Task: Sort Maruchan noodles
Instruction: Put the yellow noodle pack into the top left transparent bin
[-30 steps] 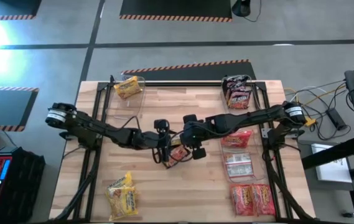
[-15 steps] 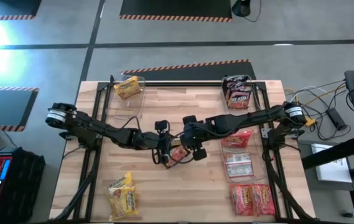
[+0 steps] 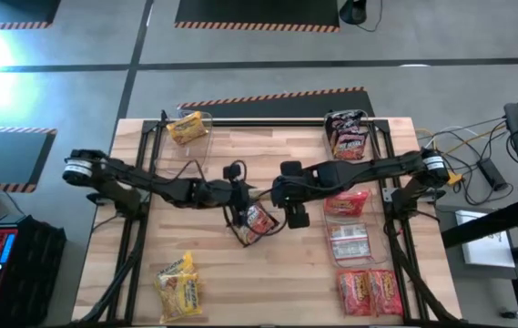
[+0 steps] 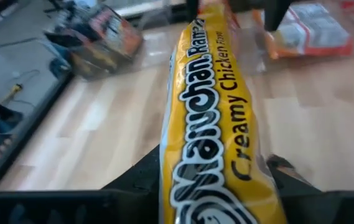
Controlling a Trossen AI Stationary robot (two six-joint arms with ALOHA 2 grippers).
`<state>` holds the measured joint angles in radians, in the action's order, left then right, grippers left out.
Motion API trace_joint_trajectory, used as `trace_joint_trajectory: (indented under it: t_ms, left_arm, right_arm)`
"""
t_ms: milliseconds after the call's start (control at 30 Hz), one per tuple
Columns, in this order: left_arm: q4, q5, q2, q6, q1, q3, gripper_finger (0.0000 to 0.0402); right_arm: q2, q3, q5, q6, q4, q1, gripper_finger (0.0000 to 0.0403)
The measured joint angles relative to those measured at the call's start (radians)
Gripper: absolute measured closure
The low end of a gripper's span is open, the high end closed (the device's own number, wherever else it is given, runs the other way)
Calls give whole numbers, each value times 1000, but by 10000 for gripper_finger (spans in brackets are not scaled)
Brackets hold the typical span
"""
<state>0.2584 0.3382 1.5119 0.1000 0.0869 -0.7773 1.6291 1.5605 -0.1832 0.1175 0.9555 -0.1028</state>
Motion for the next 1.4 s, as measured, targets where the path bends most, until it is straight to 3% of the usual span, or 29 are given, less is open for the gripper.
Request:
trace_joint_trajectory:
  t_ms: [400,700,1033,1400]
  left_arm:
    - [-348,4,-249,56,-274,1,292]
    - [-451,15,-406,77,-535,4,293]
    - [-589,20,-426,25,-691,38,293]
    - [-601,71,-445,26,-780,116,293]
  right_arm:
    - [0,-12,-90,-57,72,1,211]
    - [0,-13,-88,-77,111,1,213]
    - [1,-24,-80,-120,161,1,213]
    - [2,-37,-72,-137,215,1,213]
